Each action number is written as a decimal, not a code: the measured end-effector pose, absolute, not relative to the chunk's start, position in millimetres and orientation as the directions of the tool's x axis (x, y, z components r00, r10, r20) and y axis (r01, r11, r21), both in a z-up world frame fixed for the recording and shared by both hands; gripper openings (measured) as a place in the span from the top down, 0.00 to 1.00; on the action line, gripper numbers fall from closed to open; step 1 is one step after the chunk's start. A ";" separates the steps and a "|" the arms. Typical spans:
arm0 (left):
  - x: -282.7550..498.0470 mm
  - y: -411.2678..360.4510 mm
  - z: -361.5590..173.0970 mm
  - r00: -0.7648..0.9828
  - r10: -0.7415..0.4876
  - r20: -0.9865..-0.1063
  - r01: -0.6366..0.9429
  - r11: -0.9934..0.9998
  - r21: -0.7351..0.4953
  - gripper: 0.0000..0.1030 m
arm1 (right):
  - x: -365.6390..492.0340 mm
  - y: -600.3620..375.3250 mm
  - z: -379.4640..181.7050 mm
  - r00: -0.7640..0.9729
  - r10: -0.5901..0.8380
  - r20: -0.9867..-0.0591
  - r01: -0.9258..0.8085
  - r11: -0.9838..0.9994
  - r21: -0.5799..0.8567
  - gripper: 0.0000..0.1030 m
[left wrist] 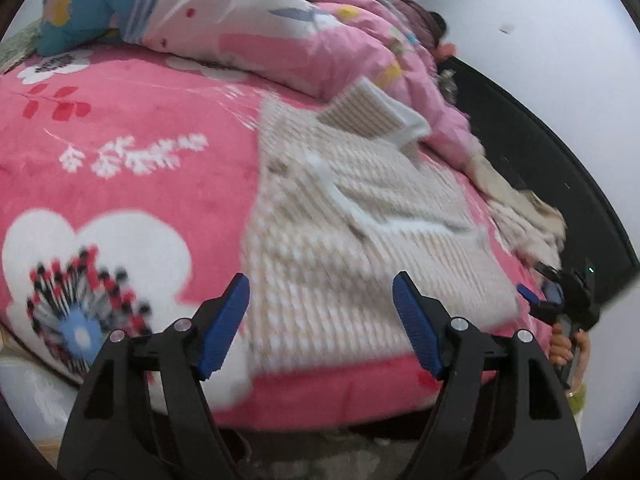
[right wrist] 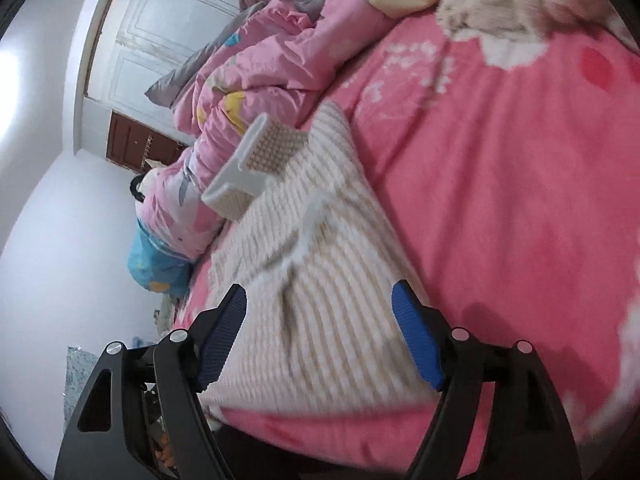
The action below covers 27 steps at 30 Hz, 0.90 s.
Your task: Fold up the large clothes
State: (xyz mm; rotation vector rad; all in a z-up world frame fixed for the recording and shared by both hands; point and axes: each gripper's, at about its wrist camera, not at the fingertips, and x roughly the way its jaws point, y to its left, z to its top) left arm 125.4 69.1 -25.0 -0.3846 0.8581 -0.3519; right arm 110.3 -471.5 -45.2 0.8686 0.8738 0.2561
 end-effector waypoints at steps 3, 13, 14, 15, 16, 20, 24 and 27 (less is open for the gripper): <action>107.4 59.7 -39.4 0.549 -0.527 -0.649 0.180 0.832 -0.524 0.32 | 79.6 -471.2 -53.0 0.639 0.535 -0.552 0.144 0.621 0.770 0.29; 136.7 72.2 -100.6 0.522 -0.634 -0.570 0.022 0.678 -0.734 0.33 | 81.3 -473.4 -97.3 0.645 0.566 -0.513 0.222 0.504 0.835 0.32; 138.3 73.0 -102.2 0.526 -0.635 -0.567 0.015 0.673 -0.740 0.33 | 85.6 -473.3 -98.7 0.649 0.558 -0.518 0.229 0.506 0.832 0.36; 140.5 73.1 -103.3 0.533 -0.631 -0.563 0.003 0.667 -0.745 0.33 | 88.7 -473.4 -99.1 0.653 0.549 -0.522 0.232 0.511 0.828 0.42; 142.0 71.4 -103.2 0.542 -0.622 -0.565 -0.011 0.667 -0.745 0.36 | 92.5 -471.8 -97.6 0.660 0.530 -0.533 0.228 0.535 0.814 0.44; 145.8 62.4 -97.9 0.577 -0.509 -0.639 -0.066 0.751 -0.657 0.65 | 101.5 -460.9 -90.4 0.666 0.442 -0.601 0.239 0.637 0.733 0.74; 135.5 42.0 -64.3 0.639 -0.402 -0.655 0.069 0.879 -0.472 0.89 | 93.5 -442.0 -43.5 0.711 0.346 -0.613 0.176 0.756 0.631 0.87; 113.7 33.9 -20.8 0.702 -0.380 -0.603 0.183 0.914 -0.363 0.93 | 80.0 -426.9 -1.3 0.747 0.343 -0.570 0.092 0.795 0.599 0.89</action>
